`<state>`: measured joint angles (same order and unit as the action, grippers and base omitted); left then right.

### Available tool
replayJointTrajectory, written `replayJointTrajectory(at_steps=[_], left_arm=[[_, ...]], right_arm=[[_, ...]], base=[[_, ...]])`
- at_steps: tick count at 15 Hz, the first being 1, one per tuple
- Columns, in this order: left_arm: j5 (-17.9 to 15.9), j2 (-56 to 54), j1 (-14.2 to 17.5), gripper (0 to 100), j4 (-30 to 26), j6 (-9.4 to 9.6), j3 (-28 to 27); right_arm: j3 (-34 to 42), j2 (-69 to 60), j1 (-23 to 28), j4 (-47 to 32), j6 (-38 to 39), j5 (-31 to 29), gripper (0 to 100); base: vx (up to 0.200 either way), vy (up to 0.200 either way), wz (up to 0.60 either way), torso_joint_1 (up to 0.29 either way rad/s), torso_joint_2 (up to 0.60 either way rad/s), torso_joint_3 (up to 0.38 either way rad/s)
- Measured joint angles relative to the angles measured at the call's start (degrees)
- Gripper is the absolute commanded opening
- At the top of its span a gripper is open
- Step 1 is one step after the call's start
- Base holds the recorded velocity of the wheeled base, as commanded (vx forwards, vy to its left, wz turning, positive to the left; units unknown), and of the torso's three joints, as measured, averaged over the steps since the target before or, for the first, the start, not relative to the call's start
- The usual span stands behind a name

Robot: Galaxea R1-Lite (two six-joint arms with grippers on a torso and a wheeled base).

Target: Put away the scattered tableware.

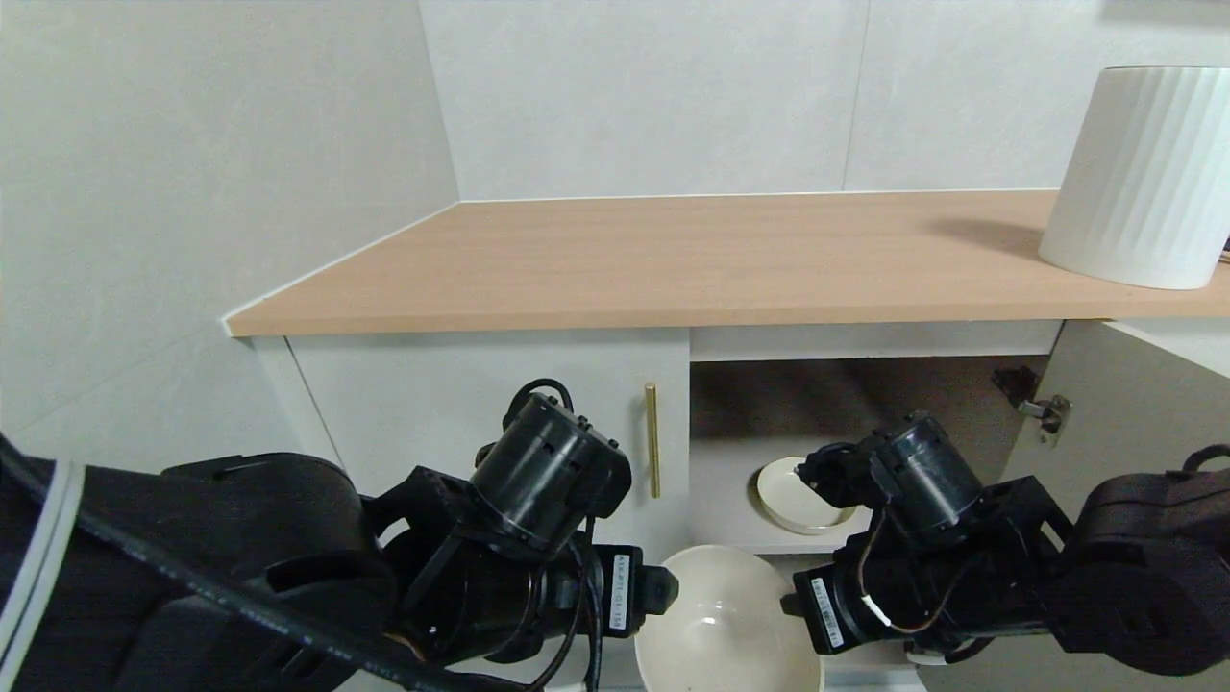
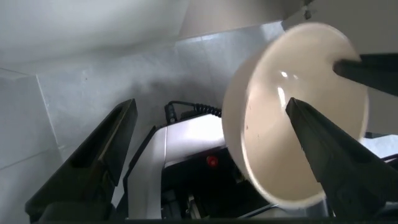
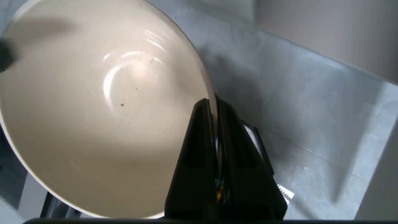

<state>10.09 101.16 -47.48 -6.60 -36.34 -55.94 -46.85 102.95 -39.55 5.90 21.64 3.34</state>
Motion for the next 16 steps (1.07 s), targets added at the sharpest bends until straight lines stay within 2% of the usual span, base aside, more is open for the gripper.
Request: replayJointTrajectory(at_steps=[5, 8, 12, 16], left_arm=[[0.0, -0.9, 0.2, 100, 0.0, -0.11, 0.0], [0.0, -1.1, 0.2, 100, 0.0, -0.11, 0.0], [0.0, -1.7, 0.2, 100, 0.0, -0.11, 0.0], [0.0, -2.1, 0.2, 100, 0.0, -0.11, 0.0]], right_arm=[[-2.5, 5.8, 8.4, 0.1, 0.3, -2.1, 0], [-5.7, 10.0, 12.8, 1.5, 3.1, -5.5, 0], [-6.4, 14.6, 18.1, 15.2, 11.4, -10.0, 0], [-7.0, 18.6, 19.8, 20.4, 12.7, -12.9, 0]], base=[[0.000, 0.000, 0.00, 0.000, 0.00, 0.000], [0.000, 0.000, 0.00, 0.000, 0.00, 0.000], [0.000, 0.000, 0.00, 0.000, 0.00, 0.000], [0.000, 0.000, 0.00, 0.000, 0.00, 0.000]])
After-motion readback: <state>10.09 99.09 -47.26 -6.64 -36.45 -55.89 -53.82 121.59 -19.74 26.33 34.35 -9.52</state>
